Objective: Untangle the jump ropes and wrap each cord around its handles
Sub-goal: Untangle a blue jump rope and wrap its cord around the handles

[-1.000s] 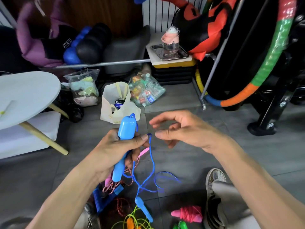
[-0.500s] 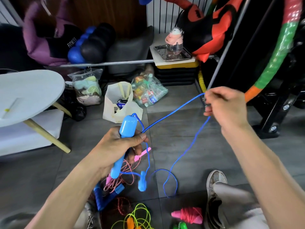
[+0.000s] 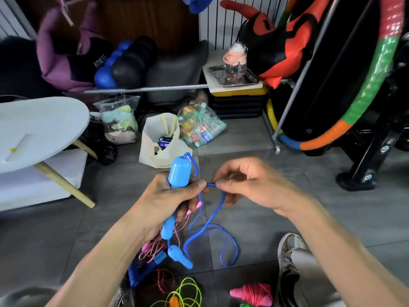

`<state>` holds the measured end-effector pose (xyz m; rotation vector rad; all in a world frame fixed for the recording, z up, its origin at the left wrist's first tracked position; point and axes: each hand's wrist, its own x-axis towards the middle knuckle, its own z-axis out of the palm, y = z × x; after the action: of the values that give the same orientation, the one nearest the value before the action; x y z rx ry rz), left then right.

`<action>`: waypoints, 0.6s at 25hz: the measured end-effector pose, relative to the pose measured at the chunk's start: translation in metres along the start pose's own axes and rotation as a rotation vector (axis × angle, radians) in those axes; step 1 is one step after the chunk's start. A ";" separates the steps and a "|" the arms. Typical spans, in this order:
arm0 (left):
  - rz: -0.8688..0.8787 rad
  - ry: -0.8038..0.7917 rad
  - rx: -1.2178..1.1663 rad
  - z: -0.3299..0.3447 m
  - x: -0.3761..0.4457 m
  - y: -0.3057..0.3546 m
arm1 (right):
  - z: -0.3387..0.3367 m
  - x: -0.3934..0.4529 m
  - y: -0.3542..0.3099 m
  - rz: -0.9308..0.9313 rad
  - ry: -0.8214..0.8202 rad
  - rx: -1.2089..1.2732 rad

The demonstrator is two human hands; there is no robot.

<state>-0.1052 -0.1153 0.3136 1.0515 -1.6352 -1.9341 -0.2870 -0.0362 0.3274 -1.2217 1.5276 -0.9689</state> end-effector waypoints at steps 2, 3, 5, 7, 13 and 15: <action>-0.002 -0.022 0.006 0.001 -0.001 0.000 | -0.019 0.005 0.000 -0.031 0.147 -0.034; -0.004 -0.019 0.020 0.000 0.000 0.000 | -0.028 0.005 0.000 -0.053 0.199 -0.015; 0.000 -0.005 0.042 -0.002 -0.001 -0.001 | -0.037 0.004 -0.001 -0.089 0.237 0.033; 0.005 -0.006 0.021 -0.002 -0.002 -0.001 | -0.027 0.003 0.001 -0.071 0.112 0.044; -0.023 -0.040 -0.094 0.000 -0.002 0.007 | 0.004 0.006 0.006 -0.026 -0.116 -0.090; -0.049 -0.076 -0.084 -0.002 -0.002 0.011 | -0.019 0.005 -0.001 -0.045 0.113 0.145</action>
<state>-0.1041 -0.1172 0.3245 1.0059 -1.5663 -2.0796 -0.3051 -0.0412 0.3326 -1.1189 1.4933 -1.1748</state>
